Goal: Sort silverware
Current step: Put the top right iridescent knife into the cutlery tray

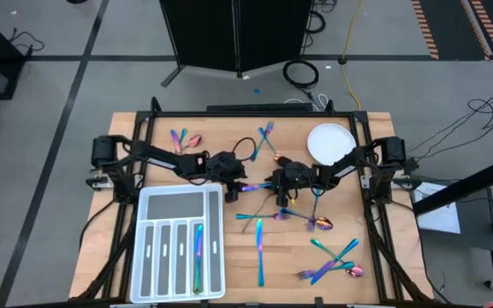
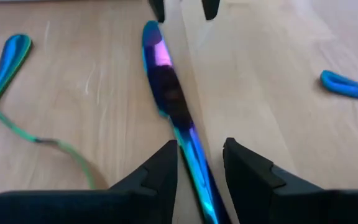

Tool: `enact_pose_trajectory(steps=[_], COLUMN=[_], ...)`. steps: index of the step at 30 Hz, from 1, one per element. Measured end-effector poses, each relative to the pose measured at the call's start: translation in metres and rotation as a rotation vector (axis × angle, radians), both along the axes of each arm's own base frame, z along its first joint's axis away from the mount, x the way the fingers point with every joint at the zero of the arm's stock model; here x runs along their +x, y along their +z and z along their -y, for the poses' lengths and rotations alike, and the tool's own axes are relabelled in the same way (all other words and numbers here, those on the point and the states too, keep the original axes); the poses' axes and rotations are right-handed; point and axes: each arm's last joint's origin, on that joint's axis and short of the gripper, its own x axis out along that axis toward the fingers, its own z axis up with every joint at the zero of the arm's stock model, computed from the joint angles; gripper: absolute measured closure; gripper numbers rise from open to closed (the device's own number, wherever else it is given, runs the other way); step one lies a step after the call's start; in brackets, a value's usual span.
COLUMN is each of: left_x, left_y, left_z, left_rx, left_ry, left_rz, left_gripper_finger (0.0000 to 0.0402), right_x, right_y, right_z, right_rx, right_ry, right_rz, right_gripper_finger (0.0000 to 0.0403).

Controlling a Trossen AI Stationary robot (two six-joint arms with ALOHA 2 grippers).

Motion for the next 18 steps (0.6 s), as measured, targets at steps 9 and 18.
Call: enact_pose_trajectory(steps=[9, 18], left_x=[-0.013, -0.017], left_y=[-0.015, -0.019], left_z=[0.002, 0.003], left_rx=[-0.018, -0.018], left_ry=[0.022, 0.011], left_rz=[-0.055, -0.122], left_gripper_finger=[0.0263, 0.0263], right_x=[0.008, 0.02], right_y=[0.001, -0.013], right_z=[0.001, 0.001], right_rx=[-0.019, 0.012], right_ry=[0.01, 0.03], right_rz=[0.046, 0.001], right_gripper_finger=[0.0285, 0.0285])
